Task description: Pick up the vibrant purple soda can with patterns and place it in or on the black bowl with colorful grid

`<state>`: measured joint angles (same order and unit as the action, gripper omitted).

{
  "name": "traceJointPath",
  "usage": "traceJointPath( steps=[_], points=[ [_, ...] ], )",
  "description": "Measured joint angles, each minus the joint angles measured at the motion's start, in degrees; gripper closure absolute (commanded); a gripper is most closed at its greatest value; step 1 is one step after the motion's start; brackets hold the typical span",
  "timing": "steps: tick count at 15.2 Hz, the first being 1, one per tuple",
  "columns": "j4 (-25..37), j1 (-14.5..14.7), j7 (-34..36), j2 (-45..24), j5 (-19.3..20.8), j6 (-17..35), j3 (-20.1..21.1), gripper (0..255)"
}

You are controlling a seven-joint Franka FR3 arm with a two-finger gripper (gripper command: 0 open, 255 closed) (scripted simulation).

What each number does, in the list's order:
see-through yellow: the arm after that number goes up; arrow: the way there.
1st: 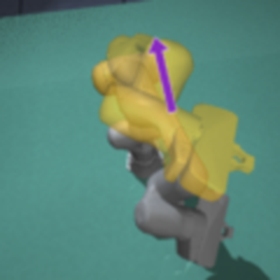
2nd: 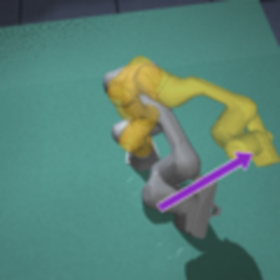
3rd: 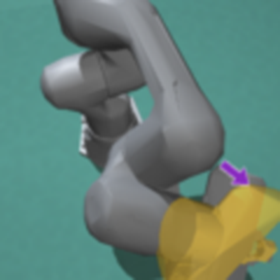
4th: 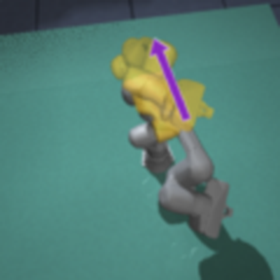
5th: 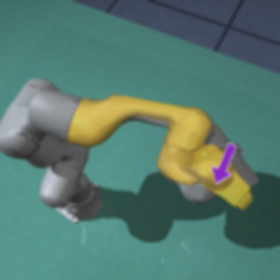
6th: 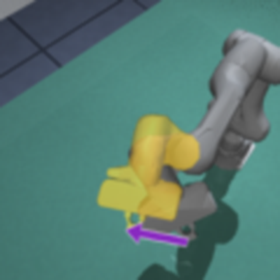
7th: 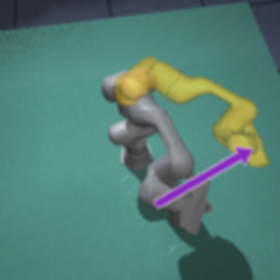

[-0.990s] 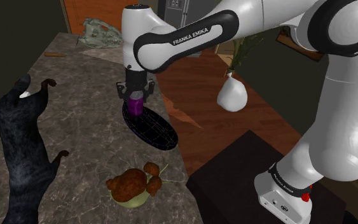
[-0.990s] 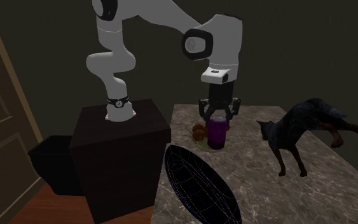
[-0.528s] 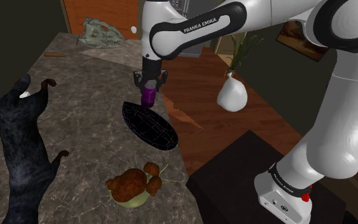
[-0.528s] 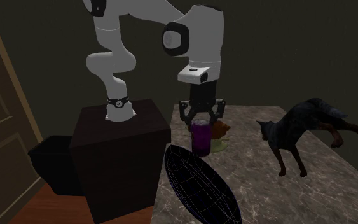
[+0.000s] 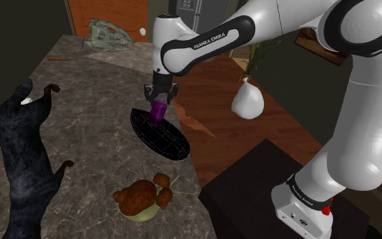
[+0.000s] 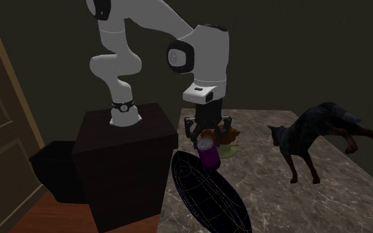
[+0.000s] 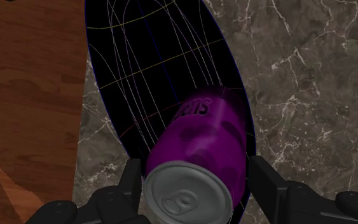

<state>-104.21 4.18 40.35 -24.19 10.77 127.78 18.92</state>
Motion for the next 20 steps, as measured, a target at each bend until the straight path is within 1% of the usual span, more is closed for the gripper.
traceJointPath(
  steps=[11, 17, 18, 20],
  points=[
    [-1.7, 0.9, 1.5, -4.9, 2.3, 6.4, -1.3, 255],
    [-1.5, 1.0, 1.7, -5.4, 2.5, 6.7, -1.4, 255],
    [-1.5, 1.0, 1.7, -5.5, 2.5, 6.7, -1.4, 0],
    [-1.5, 1.1, 1.7, -5.4, 2.5, 6.7, -1.4, 0]
  ],
)
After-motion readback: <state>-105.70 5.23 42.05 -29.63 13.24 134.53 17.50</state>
